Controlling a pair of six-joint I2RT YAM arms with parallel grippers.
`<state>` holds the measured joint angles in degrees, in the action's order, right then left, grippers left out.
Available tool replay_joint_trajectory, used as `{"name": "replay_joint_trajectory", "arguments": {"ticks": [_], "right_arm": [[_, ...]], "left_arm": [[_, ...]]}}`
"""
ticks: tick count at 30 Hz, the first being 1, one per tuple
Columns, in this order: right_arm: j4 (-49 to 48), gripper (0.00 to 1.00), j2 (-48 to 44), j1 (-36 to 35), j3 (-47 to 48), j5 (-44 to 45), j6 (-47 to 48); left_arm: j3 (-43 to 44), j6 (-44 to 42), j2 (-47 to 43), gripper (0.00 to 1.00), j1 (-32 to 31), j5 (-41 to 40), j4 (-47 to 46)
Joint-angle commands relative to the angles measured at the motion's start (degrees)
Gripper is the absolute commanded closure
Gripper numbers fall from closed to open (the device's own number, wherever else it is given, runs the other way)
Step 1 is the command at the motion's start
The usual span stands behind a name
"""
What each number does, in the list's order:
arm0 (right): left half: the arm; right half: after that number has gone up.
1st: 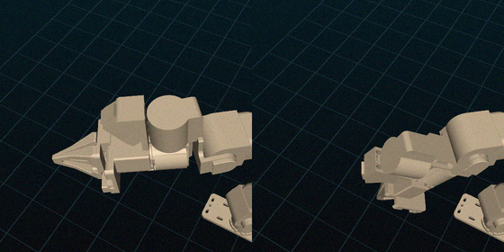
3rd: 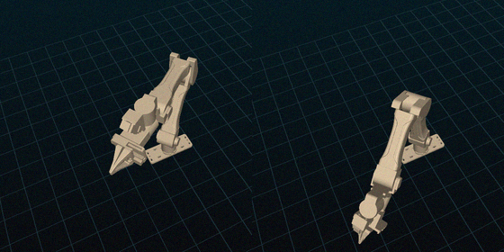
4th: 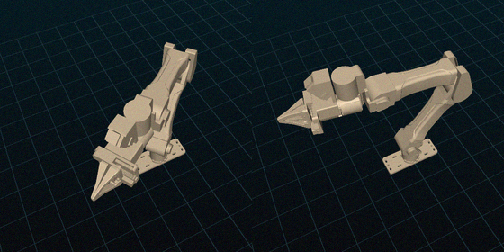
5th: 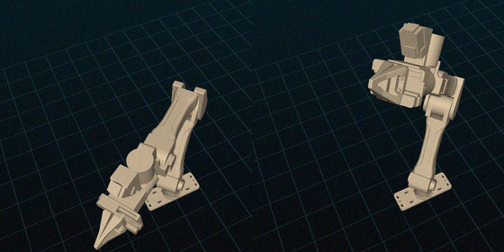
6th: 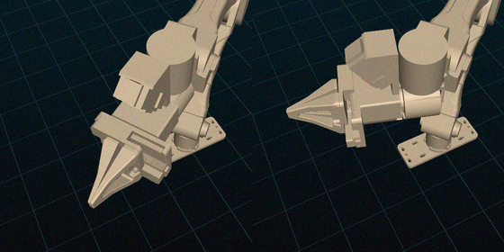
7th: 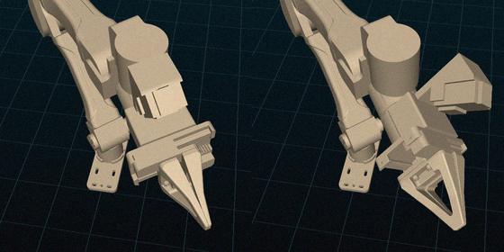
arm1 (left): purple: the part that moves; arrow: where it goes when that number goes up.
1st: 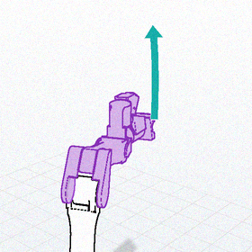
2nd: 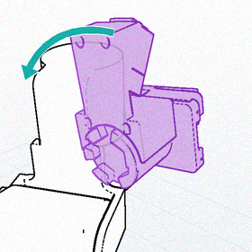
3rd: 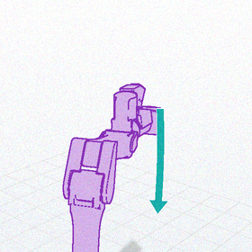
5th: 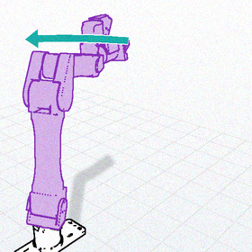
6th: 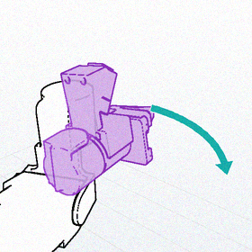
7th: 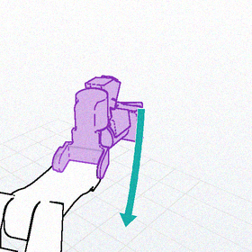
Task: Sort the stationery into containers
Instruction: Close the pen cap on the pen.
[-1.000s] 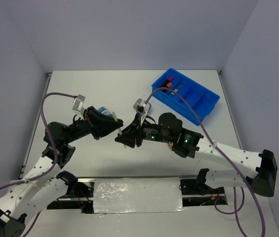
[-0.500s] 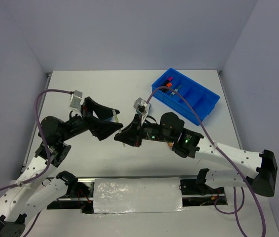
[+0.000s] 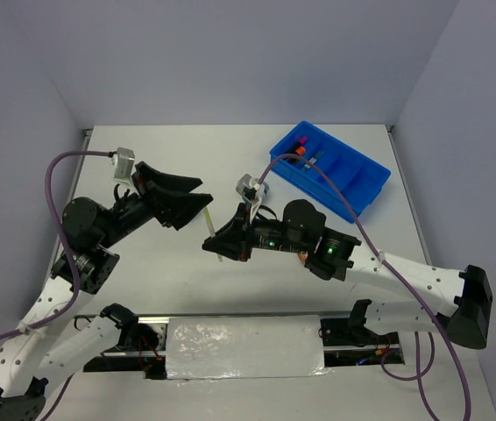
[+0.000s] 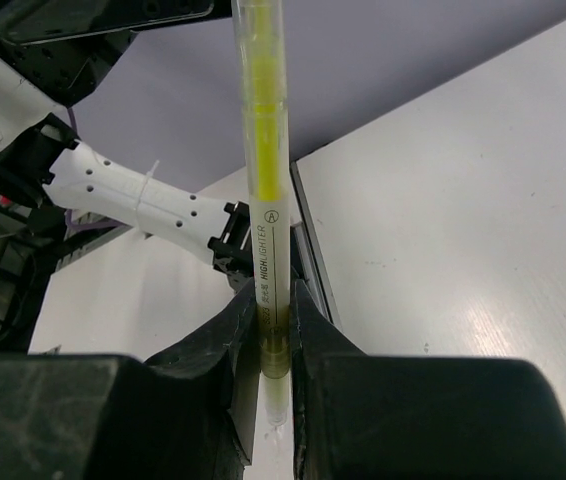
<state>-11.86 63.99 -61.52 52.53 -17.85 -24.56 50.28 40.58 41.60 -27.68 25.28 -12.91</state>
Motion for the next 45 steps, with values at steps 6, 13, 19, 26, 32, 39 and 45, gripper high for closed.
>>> {"name": "replay_joint_trajectory", "arguments": {"ticks": [6, 13, 19, 26, 32, 39, 45], "right_arm": [[0.43, 1.0, 0.17, -0.01, 2.48, 1.58, 0.82], [2.89, 1.0, 1.58, 0.34, 7.05, 4.22, 1.79], [4.3, 1.0, 4.48, 3.41, 15.56, 6.6, 2.32], [6.14, 1.0, 9.66, 7.81, 27.86, 3.61, 0.92], [5.01, 1.0, 11.77, 8.87, 33.86, 3.61, -0.4], [6.14, 1.0, 12.57, 9.13, 36.07, 2.29, 0.82], [4.48, 1.0, 10.11, 8.17, 20.44, -2.45, 1.0]], "left_arm": [[-0.53, 0.82, 1.55, 0.33, -0.18, 3.72, -4.32], [-3.7, 2.31, 1.37, 0.92, -0.27, 6.8, -6.34], [-9.4, 4.15, 0.41, 1.0, -0.27, 9.08, -8.27], [-15.55, 3.99, -0.47, 1.0, -3.34, 6.72, -8.01], [-20.83, 4.68, 0.05, 1.0, -8.79, 2.06, -9.32], [-23.04, 4.34, -0.21, 1.0, -12.57, -1.19, -9.17], [-7.07, -4.71, 0.93, 0.88, -12.66, -16.91, 11.66]]}}
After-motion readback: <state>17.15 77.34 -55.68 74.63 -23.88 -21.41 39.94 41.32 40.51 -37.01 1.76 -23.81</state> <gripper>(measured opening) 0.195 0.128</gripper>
